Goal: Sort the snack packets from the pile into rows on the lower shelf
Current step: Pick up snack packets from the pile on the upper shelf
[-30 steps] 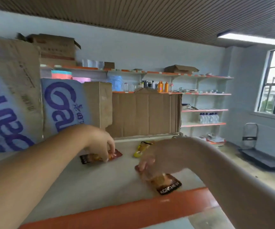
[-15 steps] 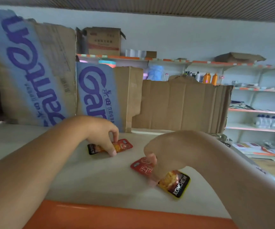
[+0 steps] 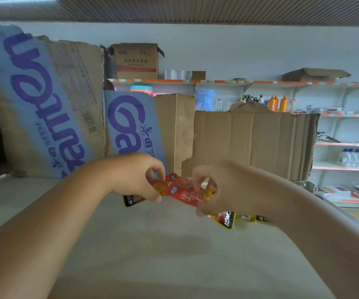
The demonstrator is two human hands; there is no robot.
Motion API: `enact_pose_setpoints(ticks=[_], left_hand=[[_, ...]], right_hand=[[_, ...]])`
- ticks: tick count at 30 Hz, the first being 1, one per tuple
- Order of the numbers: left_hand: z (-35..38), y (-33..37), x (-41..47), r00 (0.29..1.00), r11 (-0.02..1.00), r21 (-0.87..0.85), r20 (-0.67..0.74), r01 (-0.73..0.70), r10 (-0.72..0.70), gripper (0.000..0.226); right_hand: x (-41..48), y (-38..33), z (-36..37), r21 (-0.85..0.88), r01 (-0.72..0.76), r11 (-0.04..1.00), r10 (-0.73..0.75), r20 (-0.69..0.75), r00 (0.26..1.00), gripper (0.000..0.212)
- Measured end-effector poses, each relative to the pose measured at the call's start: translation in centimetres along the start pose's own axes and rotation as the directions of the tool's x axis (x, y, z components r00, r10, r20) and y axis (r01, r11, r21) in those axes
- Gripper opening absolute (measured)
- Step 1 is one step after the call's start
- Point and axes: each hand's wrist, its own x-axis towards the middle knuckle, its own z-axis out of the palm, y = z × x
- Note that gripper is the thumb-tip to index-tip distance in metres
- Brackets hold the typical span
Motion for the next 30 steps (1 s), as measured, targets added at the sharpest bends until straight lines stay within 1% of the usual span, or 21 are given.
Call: enact_pose_setpoints(ticks=[2,4,8,13,16,19,23,26,28,30], left_hand=[[-0.3,-0.1,0.0,0.995,0.998,-0.045,-0.099,-0.035,0.030,0.042],[-0.4,-0.2,0.0,0.980,0.995,-0.072,-0.189,-0.070,0.055,0.044],[-0.6,0.3,-0.3,0.943,0.987,-0.099,-0.320,-0.130,0.092,0.051],[-0.6,0.8,-0.7,0.894,0.979,-0.069,-0.423,-0.191,0.145,0.053],[-0.5,0.8,-0.6,0.868,0.979,-0.035,-0.469,-0.201,0.161,0.054],[-0.6,1.0,-0.8,0.842,0.979,0.013,-0.508,-0.203,0.181,0.055],[-1.1,1.8,-1.4,0.814,0.982,0.092,-0.550,-0.162,0.186,0.056],[-1.7,3.4,-2.2,0.794,0.979,0.172,-0.578,-0.106,0.187,0.056],[-2.0,4.2,-3.0,0.787,0.977,0.198,-0.590,-0.077,0.181,0.058],[-2.3,5.0,-4.2,0.764,0.966,0.254,-0.614,-0.045,0.197,0.060]], right_hand=[[0.1,0.0,-0.4,0.003,-0.025,1.000,0.025,-0.065,0.998,0.037],[0.2,0.6,-0.5,-0.011,0.004,1.000,-0.006,-0.146,0.989,0.035],[0.3,1.1,-1.1,0.095,-0.021,0.995,0.047,-0.279,0.959,0.036],[0.4,1.1,-1.5,0.131,-0.063,0.989,0.108,-0.375,0.920,0.038],[0.4,1.2,-1.4,0.162,-0.057,0.985,0.124,-0.443,0.888,0.039],[0.5,1.4,-1.5,0.200,-0.063,0.978,0.154,-0.484,0.861,0.040],[0.4,1.7,-1.5,0.242,-0.013,0.970,0.142,-0.523,0.841,0.037],[0.2,1.6,-1.7,0.236,0.047,0.971,0.101,-0.577,0.810,0.039],[0.3,1.5,-1.7,0.229,0.084,0.970,0.072,-0.599,0.797,0.039],[0.3,1.3,-1.9,0.223,0.123,0.967,0.040,-0.611,0.791,0.039]])
